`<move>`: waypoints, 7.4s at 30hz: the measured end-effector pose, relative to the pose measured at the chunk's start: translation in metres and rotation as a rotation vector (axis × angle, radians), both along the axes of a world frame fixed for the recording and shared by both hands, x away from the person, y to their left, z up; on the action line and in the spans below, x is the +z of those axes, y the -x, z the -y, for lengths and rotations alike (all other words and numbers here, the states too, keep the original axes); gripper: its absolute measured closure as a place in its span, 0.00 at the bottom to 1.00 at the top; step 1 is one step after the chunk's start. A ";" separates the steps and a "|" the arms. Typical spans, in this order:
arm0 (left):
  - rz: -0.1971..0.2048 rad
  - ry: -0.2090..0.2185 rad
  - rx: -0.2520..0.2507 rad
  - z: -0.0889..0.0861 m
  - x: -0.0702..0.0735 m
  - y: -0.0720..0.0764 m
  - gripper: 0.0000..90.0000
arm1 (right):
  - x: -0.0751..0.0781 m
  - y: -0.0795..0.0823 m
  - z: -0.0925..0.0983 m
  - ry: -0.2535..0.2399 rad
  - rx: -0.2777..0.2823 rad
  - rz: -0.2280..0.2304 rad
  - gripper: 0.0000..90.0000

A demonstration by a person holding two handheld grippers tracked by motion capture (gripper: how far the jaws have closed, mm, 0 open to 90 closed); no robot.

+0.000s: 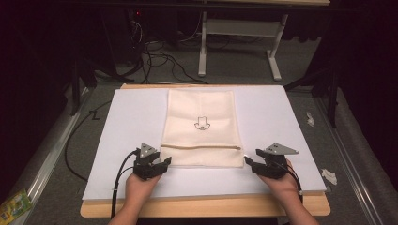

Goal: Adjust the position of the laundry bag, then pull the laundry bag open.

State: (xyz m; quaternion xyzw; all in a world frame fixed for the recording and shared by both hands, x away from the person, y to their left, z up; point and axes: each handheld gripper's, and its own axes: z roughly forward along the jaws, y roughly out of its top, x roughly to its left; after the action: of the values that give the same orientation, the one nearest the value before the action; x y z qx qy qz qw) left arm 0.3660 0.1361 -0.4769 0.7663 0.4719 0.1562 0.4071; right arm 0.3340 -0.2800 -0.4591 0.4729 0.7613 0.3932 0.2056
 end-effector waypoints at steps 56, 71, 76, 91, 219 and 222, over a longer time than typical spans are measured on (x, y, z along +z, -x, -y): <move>0.124 -0.024 -0.018 -0.012 0.016 0.019 0.44 | 0.007 0.066 0.039 0.031 0.015 -0.037 1.00; 0.137 -0.017 -0.005 -0.015 0.015 0.020 0.39 | 0.031 0.028 0.008 0.021 0.019 0.058 0.94; 0.142 -0.006 -0.023 -0.014 0.014 0.022 0.38 | 0.015 0.026 0.044 -0.018 -0.084 0.001 0.84; 0.131 -0.051 0.018 -0.010 0.010 0.020 0.33 | -0.001 0.021 0.045 -0.025 -0.066 -0.101 0.74; -0.011 0.148 -0.386 0.188 0.014 0.032 0.97 | 0.017 0.032 0.033 -0.018 0.072 0.017 0.95; -0.029 0.157 -0.381 0.180 0.014 0.032 0.97 | 0.019 0.032 0.025 -0.007 0.075 0.015 0.95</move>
State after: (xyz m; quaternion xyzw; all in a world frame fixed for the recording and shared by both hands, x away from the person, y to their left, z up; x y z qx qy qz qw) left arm 0.3342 -0.0438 -0.4632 0.8099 0.3348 0.0280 0.4809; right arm 0.3022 -0.3054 -0.4404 0.4418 0.7755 0.4067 0.1950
